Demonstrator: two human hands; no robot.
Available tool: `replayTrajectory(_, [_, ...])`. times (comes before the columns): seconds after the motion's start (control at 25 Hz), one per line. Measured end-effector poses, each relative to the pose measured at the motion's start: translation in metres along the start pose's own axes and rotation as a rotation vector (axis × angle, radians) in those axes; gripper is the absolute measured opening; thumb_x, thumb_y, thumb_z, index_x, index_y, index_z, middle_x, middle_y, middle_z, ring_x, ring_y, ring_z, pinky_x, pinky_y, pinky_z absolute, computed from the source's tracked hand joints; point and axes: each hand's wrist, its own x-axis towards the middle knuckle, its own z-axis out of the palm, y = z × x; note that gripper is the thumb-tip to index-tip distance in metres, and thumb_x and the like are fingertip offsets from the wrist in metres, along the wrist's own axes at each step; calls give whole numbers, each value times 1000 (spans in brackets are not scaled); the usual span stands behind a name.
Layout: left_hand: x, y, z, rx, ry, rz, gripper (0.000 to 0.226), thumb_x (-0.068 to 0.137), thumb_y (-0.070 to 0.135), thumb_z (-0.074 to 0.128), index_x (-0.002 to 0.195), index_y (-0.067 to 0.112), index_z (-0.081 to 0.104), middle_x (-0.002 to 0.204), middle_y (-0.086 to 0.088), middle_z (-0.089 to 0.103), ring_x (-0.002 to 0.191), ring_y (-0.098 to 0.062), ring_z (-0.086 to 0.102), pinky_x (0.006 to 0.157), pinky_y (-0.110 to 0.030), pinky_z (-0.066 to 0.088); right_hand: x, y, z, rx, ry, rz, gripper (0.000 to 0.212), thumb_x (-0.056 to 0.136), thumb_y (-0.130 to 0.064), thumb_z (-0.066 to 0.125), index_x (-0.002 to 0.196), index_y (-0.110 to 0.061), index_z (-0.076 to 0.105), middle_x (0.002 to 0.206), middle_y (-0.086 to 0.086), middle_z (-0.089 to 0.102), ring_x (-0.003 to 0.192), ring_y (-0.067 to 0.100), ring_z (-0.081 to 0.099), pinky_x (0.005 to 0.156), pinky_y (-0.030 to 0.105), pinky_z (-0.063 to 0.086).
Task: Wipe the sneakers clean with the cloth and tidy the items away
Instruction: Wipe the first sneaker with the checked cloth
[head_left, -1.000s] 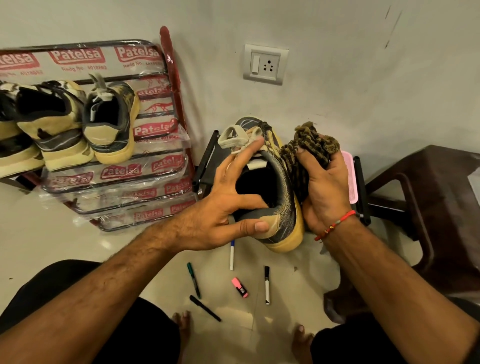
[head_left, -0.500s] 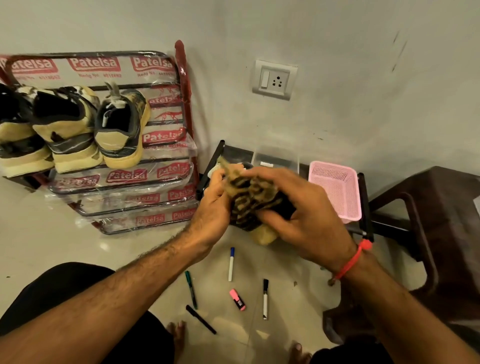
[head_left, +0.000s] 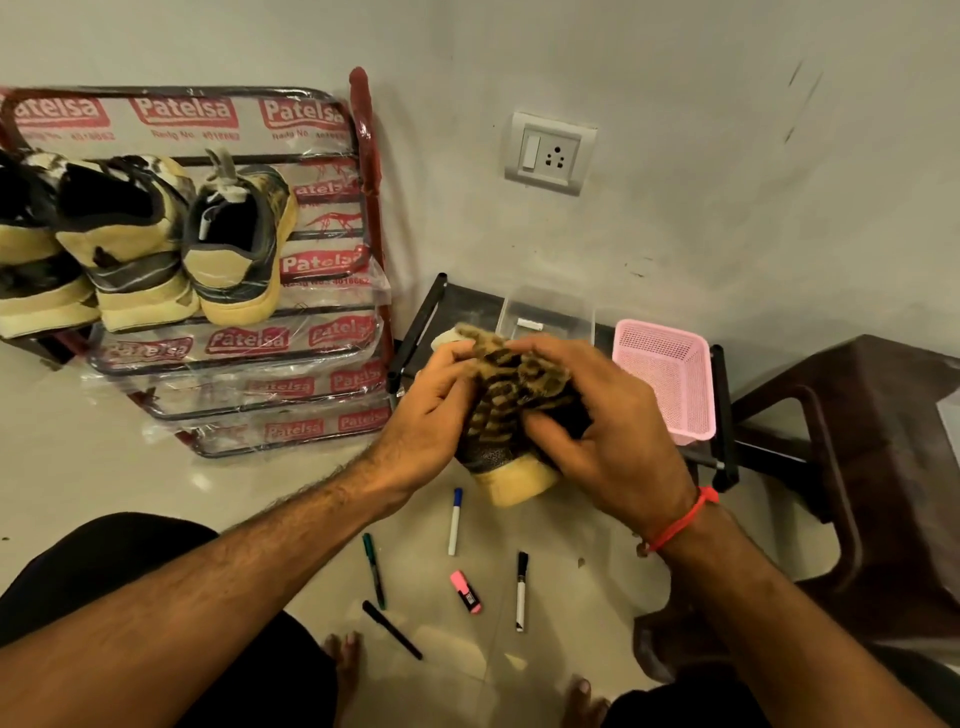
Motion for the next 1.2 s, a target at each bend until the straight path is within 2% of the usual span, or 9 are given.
replayTrajectory(0.08, [5, -5, -2, 2, 22, 20, 34, 99, 48, 43, 118, 29, 63, 123, -1, 64, 109, -8, 65, 90, -29, 56, 3, 4, -3, 12, 78, 84, 49, 84, -8, 69, 131, -11, 57, 120, 5, 65, 111, 15, 61, 95, 34, 51])
replayTrajectory(0.16, [7, -7, -5, -9, 37, 21, 41, 96, 49, 44, 123, 25, 63, 122, -2, 65, 110, -13, 65, 90, -35, 58, -1, -8, 2, 43, 19, 4, 49, 83, -10, 70, 131, -11, 57, 119, 4, 65, 110, 13, 60, 97, 29, 51])
replayTrajectory(0.24, [9, -9, -7, -15, 39, 11, 30, 102, 42, 46, 121, 26, 63, 122, -1, 65, 110, -10, 65, 91, -35, 59, -6, -11, 5, 13, -45, -73, 51, 83, -9, 71, 131, -10, 57, 120, 5, 64, 111, 15, 60, 98, 24, 49])
replayTrajectory(0.4, [11, -5, -16, 9, 136, 7, 41, 96, 59, 45, 113, 28, 65, 102, 16, 68, 92, -4, 65, 74, -30, 53, -1, 17, -2, 5, 72, 172, 47, 83, -9, 70, 130, -11, 60, 118, 3, 66, 109, 15, 62, 95, 35, 51])
replayTrajectory(0.64, [13, -4, -21, 30, 152, 5, 29, 104, 42, 45, 98, 22, 65, 102, -1, 65, 90, -9, 64, 80, -30, 51, -9, -11, 7, 166, -45, 0, 47, 84, -8, 71, 129, -10, 59, 119, 1, 66, 112, 12, 62, 95, 26, 52])
replayTrajectory(0.8, [8, -4, -10, -76, 69, -71, 44, 93, 53, 54, 104, 12, 62, 93, 0, 67, 87, -10, 67, 78, -27, 55, -9, -20, 16, 81, -134, -177, 49, 82, -5, 73, 128, -6, 58, 121, 8, 64, 114, 16, 60, 99, 26, 49])
replayTrajectory(0.92, [11, -8, -11, 41, 117, -7, 37, 105, 40, 47, 104, 7, 63, 103, -10, 68, 93, -19, 67, 82, -37, 56, -5, 2, 9, 86, -17, -67, 45, 86, -14, 66, 129, -7, 57, 119, 5, 64, 111, 15, 60, 96, 30, 51])
replayTrajectory(1.04, [11, -8, -11, 33, 185, 49, 36, 105, 39, 46, 100, 8, 62, 102, -19, 65, 83, -18, 64, 72, -30, 55, -6, 8, 9, 126, 118, 72, 44, 85, -16, 64, 128, -9, 57, 118, 2, 65, 110, 13, 61, 95, 35, 52])
replayTrajectory(1.2, [10, -13, -13, 0, 163, -12, 43, 100, 51, 48, 94, 11, 64, 97, -14, 66, 88, -20, 65, 75, -31, 54, -11, -4, 20, 65, -17, -82, 45, 83, -14, 66, 128, -8, 58, 119, 6, 64, 112, 14, 59, 98, 26, 49])
